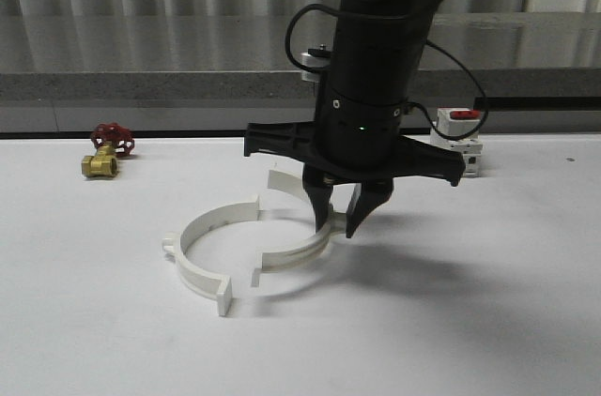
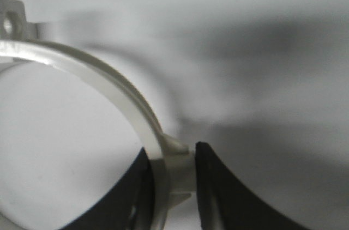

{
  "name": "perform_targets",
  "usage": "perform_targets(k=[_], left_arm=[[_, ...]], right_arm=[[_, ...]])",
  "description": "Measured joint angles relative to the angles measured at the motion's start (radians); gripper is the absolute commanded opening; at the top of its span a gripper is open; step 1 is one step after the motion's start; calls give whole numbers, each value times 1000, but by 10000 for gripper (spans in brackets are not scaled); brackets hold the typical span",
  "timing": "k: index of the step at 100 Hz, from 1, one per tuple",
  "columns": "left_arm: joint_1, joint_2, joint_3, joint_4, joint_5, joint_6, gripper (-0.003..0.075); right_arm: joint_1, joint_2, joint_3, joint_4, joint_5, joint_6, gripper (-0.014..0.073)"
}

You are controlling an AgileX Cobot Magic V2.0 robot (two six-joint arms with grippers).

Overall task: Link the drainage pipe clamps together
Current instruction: 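Carry the clamp half to the placed half, aligning their ends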

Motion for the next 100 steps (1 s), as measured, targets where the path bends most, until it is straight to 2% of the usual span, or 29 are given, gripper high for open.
perform_targets(k=[100], left_arm=[[0,0,0,0,0,0,-20]], right_arm=[[9,36,0,-8,-15,61,6]])
